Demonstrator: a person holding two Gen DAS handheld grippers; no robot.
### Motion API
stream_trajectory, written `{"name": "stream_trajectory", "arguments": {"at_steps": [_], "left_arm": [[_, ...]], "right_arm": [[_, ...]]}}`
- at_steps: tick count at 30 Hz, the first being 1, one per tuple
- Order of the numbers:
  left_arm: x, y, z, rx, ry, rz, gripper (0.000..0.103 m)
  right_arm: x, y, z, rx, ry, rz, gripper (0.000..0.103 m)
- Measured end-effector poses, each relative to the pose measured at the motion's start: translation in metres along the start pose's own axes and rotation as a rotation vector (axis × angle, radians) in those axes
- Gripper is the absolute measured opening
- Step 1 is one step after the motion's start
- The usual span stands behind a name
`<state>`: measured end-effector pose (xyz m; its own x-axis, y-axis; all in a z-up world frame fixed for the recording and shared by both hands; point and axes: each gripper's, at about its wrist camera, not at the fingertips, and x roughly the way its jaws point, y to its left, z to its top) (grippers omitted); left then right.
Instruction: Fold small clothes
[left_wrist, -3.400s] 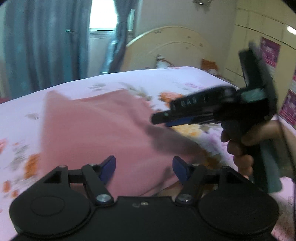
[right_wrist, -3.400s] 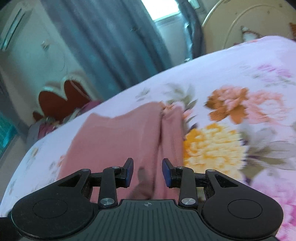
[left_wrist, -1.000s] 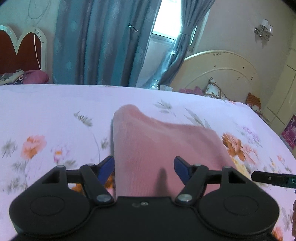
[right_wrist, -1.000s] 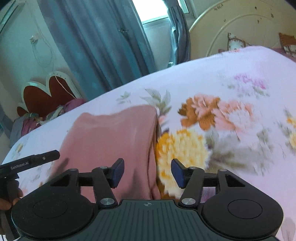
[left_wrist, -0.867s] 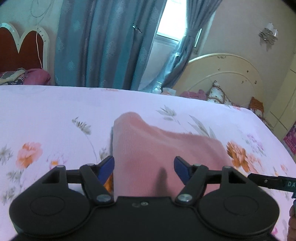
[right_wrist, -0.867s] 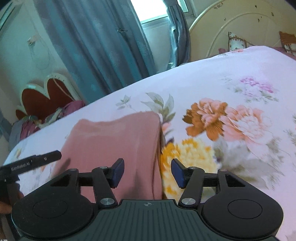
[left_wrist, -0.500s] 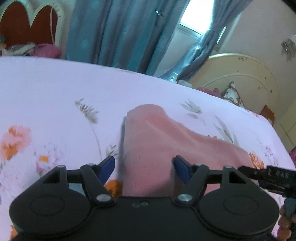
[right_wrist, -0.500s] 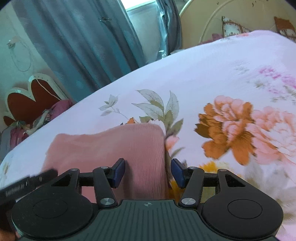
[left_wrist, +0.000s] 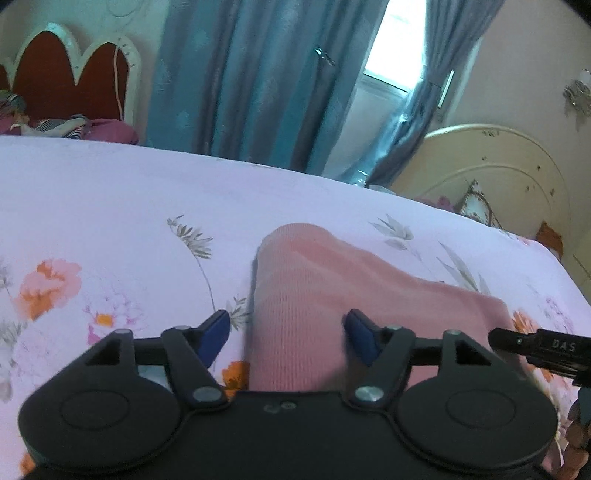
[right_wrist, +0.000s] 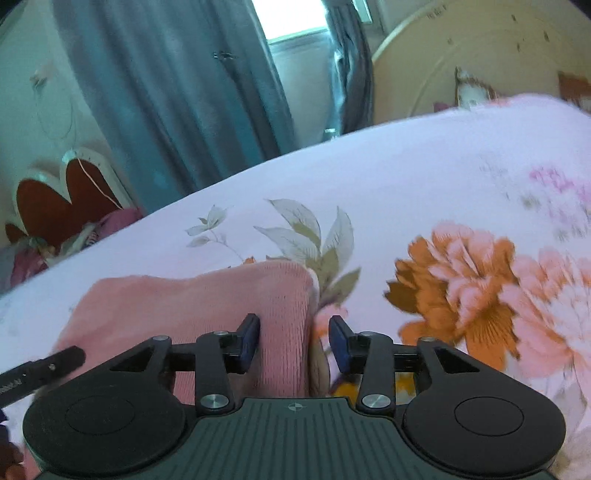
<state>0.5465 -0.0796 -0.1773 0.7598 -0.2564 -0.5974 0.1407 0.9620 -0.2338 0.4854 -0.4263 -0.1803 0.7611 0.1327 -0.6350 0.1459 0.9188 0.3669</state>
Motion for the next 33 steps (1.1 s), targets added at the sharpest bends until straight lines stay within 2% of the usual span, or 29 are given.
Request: {"name": "stream_trajectory", "arguments": {"at_steps": [6,9,13,16,20,22,24,30,33], "left_arm": [[-0.025,-0.001,-0.001,0.047,0.02,-0.006,0.076],[-0.035,-0.005,-0.007,0.077,0.037,-0.02,0.078],[-0.047,-0.007,-0.02,0.085,0.07,-0.042,0.077],[-0.051,-0.004,-0.035,0.087,0.095,-0.057,0.074],[-0.046,0.005,-0.047,0.031,0.108,-0.094,0.061],[-0.045,0.004,-0.048,0.028,0.104,-0.088,0.061],[-0.05,0.001,-0.048,0.04,0.104,-0.078,0.06],[-0.073,0.002,-0.052,0.048,0.1,-0.089,0.068],[-0.075,0.003,-0.057,0.052,0.104,-0.099,0.066]], "right_arm": [[-0.044,0.006,-0.009,-0.033,-0.032,0.017,0.04],[-0.057,0.013,-0.019,-0.057,-0.014,0.038,0.04],[-0.067,0.015,-0.037,-0.057,0.017,0.024,0.04],[-0.073,0.005,-0.051,-0.042,0.035,0.002,0.04],[-0.067,-0.004,-0.062,-0.033,0.057,-0.017,0.038],[-0.065,-0.012,-0.059,0.034,0.063,-0.005,0.038],[-0.068,-0.012,-0.058,0.04,0.073,-0.004,0.037],[-0.112,-0.007,-0.069,0.024,0.059,0.059,0.038],[-0.123,-0.005,-0.085,-0.004,0.087,0.049,0.037]]}}
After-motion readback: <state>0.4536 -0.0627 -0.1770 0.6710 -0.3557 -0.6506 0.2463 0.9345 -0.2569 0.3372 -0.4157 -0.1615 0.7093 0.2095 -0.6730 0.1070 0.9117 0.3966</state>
